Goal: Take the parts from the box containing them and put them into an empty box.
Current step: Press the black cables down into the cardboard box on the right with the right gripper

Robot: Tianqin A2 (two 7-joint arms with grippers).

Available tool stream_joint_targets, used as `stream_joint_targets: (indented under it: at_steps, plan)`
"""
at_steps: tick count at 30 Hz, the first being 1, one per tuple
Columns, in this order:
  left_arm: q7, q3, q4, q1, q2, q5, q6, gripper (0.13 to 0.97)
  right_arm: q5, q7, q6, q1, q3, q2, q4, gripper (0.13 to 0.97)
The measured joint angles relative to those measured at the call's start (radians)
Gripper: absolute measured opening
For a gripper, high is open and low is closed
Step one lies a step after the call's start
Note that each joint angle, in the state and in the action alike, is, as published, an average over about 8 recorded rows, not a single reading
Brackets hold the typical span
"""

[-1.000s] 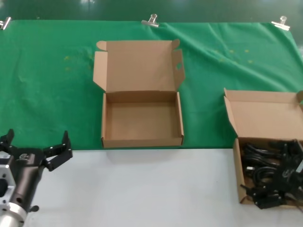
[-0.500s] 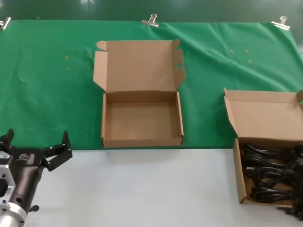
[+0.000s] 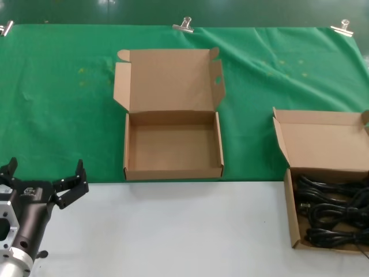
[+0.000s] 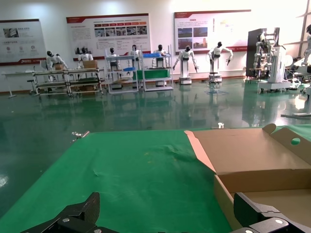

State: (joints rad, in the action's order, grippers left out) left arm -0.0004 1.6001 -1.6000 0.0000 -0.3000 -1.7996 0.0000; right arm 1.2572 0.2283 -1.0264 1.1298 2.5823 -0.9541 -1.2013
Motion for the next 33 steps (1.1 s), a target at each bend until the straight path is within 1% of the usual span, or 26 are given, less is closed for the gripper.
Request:
stream_joint_targets:
  at_steps: [8,19,23,28,33]
  plan:
    - [0.0,0.0,0.0,0.0,0.0,0.0,0.0,0.966,-0.1,-0.063,-0.041,-0.015,-0.104,0.125,0.127,0.966]
    - [0.0,0.0,0.0,0.0,0.0,0.0,0.0,0.966,-0.186,-0.136,-0.02,-0.032,-0.194,0.247,0.266,0.949]
    - [0.0,0.0,0.0,0.0,0.0,0.0,0.0,0.966,-0.205,-0.163,-0.011,-0.041,-0.218,0.275,0.301,0.909]
    - [0.0,0.0,0.0,0.0,0.0,0.0,0.0,0.966,-0.219,-0.185,-0.019,-0.058,-0.246,0.284,0.305,0.869]
    - [0.0,0.0,0.0,0.0,0.0,0.0,0.0,0.966,-0.229,-0.195,-0.032,-0.074,-0.273,0.279,0.291,0.779]
